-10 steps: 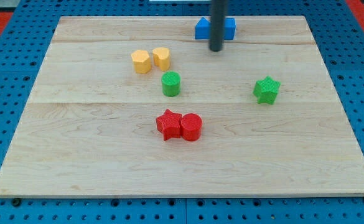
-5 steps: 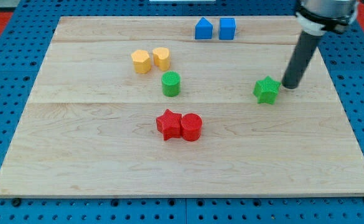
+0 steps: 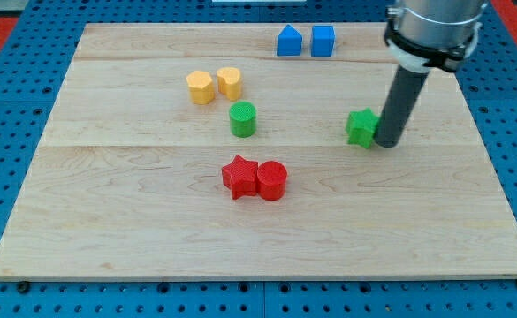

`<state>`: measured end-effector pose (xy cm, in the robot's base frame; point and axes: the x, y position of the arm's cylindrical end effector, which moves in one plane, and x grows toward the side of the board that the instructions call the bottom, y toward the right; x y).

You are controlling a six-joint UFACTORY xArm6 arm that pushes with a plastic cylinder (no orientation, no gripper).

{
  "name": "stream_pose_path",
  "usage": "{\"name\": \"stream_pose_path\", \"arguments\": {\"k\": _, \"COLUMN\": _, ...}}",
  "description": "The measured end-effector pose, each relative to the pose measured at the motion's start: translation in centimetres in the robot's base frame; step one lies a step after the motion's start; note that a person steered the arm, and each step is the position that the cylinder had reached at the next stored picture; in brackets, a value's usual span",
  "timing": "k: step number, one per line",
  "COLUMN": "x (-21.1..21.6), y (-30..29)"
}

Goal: Move green star into green circle

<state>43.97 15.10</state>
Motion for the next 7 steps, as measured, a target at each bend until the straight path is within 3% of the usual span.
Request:
{"name": "stream_pose_path", "arguments": {"k": 2, "x": -1.0, "y": 4.2}}
{"name": "stream_pose_path", "arguments": {"k": 3, "x": -1.4, "y": 2.4}}
{"name": "stream_pose_path", "arguments": {"k": 5, "x": -1.4, "y": -9.1}}
{"name": "stream_pose_path", "arguments": {"k": 7, "x": -1.6, "y": -4.0}}
